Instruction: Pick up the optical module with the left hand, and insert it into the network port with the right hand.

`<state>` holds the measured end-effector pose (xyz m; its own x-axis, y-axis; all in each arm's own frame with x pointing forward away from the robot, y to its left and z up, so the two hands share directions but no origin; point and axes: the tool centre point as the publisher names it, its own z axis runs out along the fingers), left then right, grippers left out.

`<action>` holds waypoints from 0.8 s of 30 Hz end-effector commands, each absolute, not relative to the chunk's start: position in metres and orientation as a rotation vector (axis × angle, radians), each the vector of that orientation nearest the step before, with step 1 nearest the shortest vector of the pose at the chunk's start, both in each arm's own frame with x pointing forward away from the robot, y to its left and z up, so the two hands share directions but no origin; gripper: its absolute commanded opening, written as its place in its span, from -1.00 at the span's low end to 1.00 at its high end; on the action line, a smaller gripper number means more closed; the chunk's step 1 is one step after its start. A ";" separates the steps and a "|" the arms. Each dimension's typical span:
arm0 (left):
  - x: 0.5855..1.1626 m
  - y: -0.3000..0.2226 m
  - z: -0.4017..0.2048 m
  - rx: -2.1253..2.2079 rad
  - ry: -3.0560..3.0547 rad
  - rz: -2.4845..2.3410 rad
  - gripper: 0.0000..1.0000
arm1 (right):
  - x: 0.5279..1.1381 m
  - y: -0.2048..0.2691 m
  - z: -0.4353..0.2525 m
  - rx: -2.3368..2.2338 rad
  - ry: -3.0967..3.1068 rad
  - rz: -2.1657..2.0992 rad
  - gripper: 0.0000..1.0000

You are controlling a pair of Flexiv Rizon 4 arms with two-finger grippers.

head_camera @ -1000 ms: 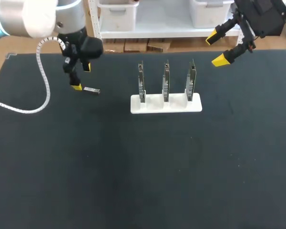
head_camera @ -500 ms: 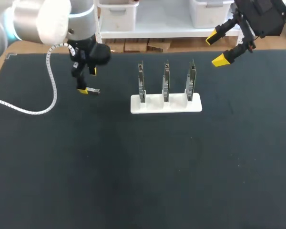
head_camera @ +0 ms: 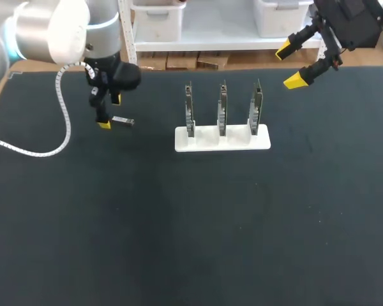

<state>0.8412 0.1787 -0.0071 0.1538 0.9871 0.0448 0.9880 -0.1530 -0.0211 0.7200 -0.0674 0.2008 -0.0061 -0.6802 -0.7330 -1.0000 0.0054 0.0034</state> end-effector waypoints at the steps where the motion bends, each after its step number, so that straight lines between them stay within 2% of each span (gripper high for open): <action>1: 0.854 0.174 -0.009 -2.320 -2.004 0.040 1.00 | 0.719 -0.067 0.201 -1.728 1.744 0.755 1.00; 24: 0.842 0.179 -0.017 -2.281 -2.063 0.074 1.00 | 0.719 -0.067 0.201 -1.728 1.744 0.755 1.00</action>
<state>0.8428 0.1795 -0.0172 0.0996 0.9950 0.0114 0.9917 -0.0983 -0.0831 0.7200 -0.0674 0.2008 -0.0061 -0.6802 -0.7330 -1.0000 0.0054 0.0034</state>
